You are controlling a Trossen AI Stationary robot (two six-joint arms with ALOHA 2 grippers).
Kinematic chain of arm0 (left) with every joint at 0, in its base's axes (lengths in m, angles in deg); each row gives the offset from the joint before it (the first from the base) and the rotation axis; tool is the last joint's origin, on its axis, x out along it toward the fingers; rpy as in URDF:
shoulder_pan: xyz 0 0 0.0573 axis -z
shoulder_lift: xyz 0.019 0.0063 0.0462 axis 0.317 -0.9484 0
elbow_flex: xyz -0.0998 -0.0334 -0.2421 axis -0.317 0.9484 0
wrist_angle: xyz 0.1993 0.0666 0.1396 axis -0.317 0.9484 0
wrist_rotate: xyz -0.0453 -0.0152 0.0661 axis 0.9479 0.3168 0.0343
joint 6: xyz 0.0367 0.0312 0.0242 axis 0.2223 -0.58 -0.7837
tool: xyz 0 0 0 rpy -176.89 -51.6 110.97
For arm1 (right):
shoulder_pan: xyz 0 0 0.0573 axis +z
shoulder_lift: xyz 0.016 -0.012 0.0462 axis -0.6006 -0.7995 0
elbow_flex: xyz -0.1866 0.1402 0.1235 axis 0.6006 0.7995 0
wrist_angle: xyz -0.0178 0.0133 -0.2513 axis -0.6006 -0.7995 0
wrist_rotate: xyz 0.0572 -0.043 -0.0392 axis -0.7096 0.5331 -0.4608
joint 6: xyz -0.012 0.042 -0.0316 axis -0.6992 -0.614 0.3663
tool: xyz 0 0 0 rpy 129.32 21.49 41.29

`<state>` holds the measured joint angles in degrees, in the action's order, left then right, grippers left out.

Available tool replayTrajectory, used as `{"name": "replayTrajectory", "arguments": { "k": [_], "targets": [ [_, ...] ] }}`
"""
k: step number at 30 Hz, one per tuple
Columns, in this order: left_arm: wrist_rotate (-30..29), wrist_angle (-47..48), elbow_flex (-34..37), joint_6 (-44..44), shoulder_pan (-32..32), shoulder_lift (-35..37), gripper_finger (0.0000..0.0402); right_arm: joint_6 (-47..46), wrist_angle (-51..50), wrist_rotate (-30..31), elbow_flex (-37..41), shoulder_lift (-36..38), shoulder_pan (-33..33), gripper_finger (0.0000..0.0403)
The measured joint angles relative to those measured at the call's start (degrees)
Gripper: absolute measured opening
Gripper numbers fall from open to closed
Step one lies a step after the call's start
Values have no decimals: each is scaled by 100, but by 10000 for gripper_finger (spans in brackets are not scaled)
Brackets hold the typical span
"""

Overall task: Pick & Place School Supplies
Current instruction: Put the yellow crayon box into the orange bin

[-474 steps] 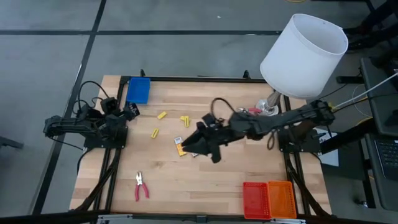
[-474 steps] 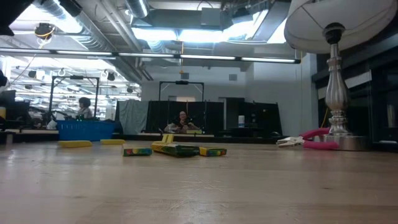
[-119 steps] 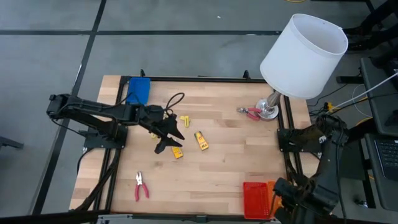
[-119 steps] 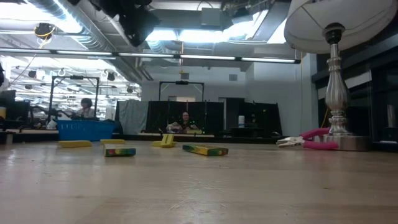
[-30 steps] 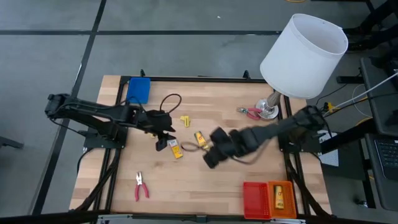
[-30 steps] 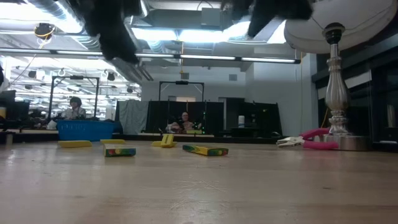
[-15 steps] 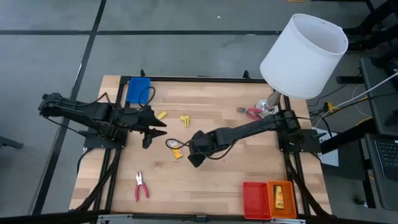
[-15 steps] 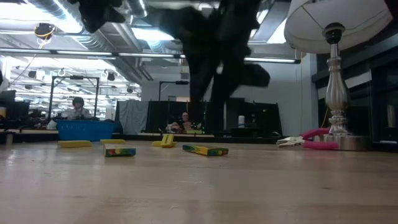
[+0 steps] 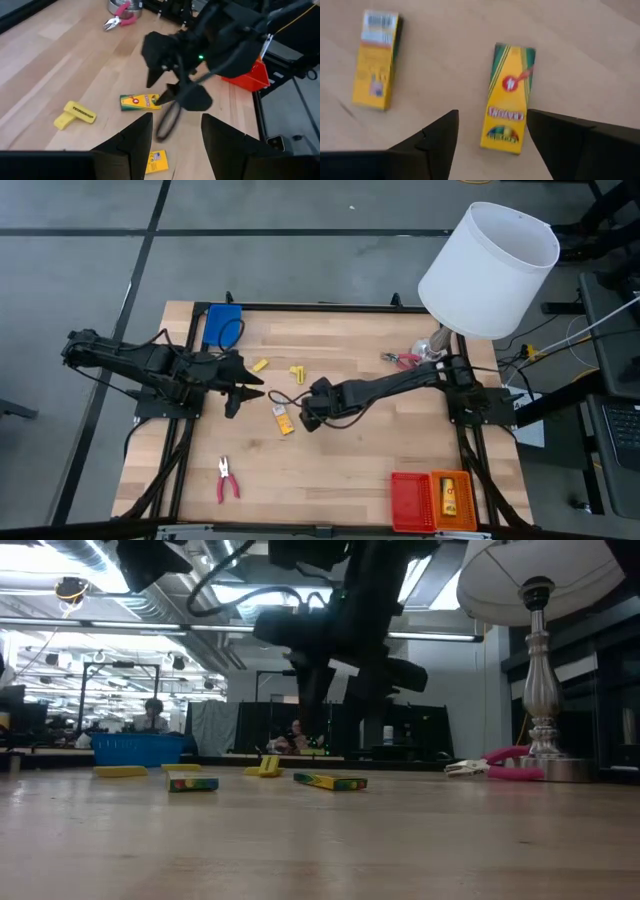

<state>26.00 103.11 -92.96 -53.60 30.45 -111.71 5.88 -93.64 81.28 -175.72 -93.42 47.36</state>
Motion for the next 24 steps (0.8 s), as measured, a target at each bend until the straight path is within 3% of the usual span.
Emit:
{"name": "replayTrajectory", "arguments": {
  "k": [14, 24],
  "targets": [
    [162, -75, -46, 233, 0, -4, 167, 203, 3, -176, -1, -380, -117, 285],
    [160, -47, -285, 224, 0, -4, 166, 184, 5, -192, 3, -610, -112, 288]
  ]
}}
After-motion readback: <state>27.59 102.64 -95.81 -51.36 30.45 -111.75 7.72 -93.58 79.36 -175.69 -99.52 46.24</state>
